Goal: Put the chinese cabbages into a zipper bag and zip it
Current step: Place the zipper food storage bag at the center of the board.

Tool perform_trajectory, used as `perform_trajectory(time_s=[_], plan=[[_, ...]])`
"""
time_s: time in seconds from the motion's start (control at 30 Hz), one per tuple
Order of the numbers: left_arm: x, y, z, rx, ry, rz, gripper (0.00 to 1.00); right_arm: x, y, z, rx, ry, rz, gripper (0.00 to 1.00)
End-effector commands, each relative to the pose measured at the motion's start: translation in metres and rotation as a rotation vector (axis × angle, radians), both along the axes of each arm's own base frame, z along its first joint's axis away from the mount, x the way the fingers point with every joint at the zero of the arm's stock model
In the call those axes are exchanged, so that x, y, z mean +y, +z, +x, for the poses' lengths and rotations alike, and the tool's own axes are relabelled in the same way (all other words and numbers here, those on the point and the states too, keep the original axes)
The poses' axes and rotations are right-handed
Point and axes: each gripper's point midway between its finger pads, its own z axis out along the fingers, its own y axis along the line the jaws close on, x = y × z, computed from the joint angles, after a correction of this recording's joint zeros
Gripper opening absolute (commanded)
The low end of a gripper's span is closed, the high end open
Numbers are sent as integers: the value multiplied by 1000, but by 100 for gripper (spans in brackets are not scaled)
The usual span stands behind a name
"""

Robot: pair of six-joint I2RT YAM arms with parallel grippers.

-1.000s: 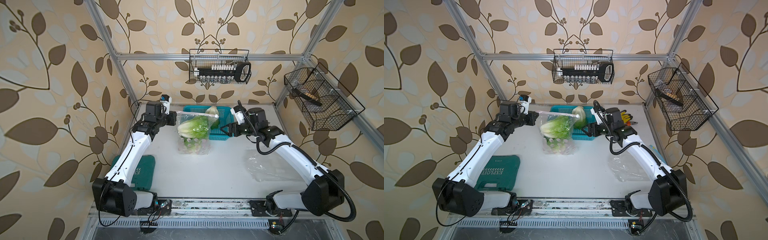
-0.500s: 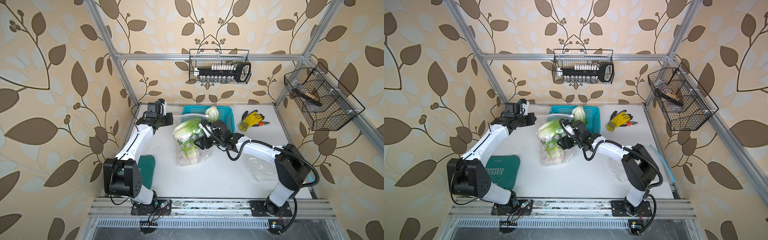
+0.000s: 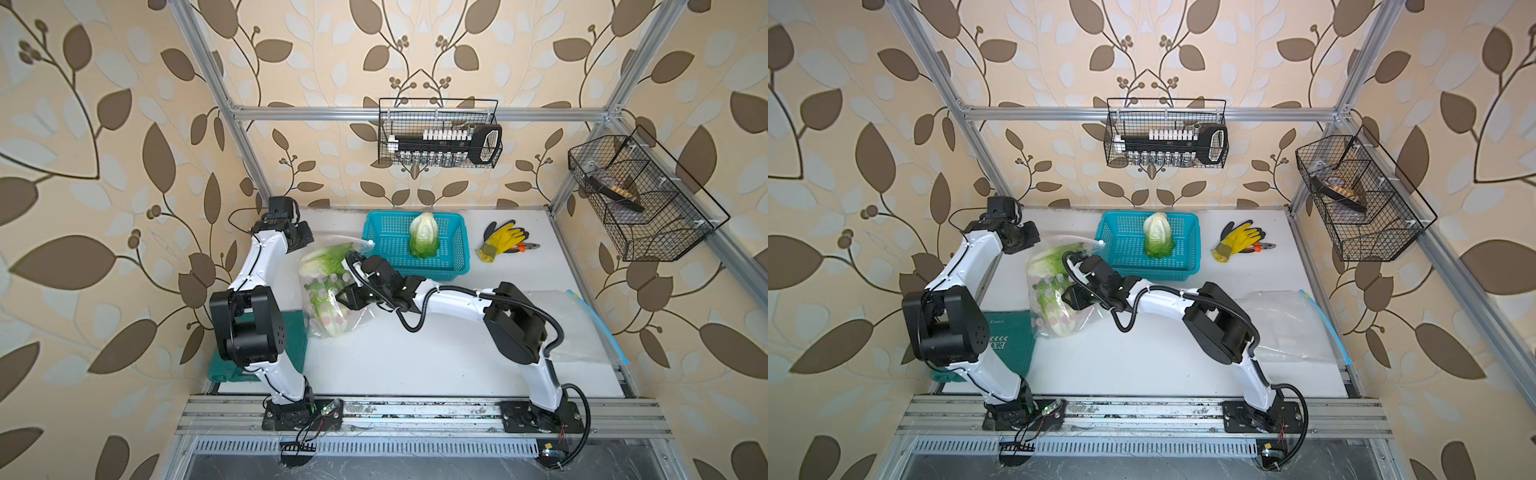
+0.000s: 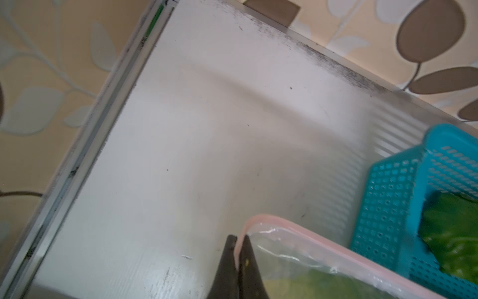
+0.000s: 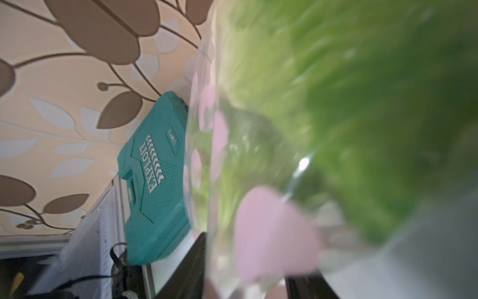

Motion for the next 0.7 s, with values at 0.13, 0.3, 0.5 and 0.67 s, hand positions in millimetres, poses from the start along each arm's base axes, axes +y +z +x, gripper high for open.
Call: perform_trajectory(time_s=[0.13,0.3,0.5,0.67], plan=[[15,2,58,-32,-62,54,20,-29,42,9,-60,-4,-53,67],[13,6,74,-63,-59,22,53,-137,68,15,-22,-178,-202,74],[-8,20,24,-1,1,-5,62,-321,45,-3,154,-565,-465,75],[-42,29,-26,-8,-11,26,63,-461,32,-53,297,-913,-590,88]])
